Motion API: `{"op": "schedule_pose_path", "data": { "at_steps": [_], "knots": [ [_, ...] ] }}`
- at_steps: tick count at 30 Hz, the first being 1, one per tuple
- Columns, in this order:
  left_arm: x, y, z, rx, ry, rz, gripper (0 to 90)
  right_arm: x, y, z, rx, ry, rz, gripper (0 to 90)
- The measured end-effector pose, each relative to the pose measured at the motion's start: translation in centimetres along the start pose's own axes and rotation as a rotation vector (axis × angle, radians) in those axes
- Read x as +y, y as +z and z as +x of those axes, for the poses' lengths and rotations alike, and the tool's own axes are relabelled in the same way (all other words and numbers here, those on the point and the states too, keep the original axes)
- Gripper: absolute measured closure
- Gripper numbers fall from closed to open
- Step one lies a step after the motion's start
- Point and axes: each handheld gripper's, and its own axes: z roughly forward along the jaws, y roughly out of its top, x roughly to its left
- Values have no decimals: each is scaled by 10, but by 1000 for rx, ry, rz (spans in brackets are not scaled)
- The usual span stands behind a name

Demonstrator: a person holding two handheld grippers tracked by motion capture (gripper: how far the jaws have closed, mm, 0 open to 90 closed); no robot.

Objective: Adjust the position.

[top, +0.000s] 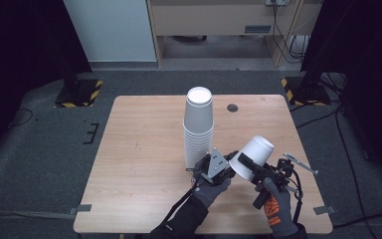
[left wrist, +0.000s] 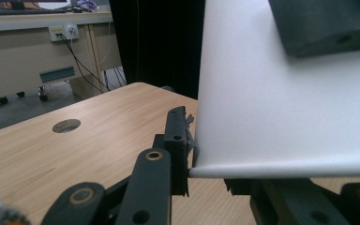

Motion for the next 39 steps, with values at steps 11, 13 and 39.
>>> {"op": "schedule_pose_path", "data": {
  "at_steps": [11,13,39],
  "knots": [
    [-3,-3,-2,-9,6,-1,811,2,-1,-5,-19,-26,-19,126],
    [-3,-4,-2,-12,5,-1,815,2,-1,-5,-20,-30,-21,124],
    [-1,-8,1,-20,24,-2,823,2,2,-8,7,-15,-7,97]
  ]
}}
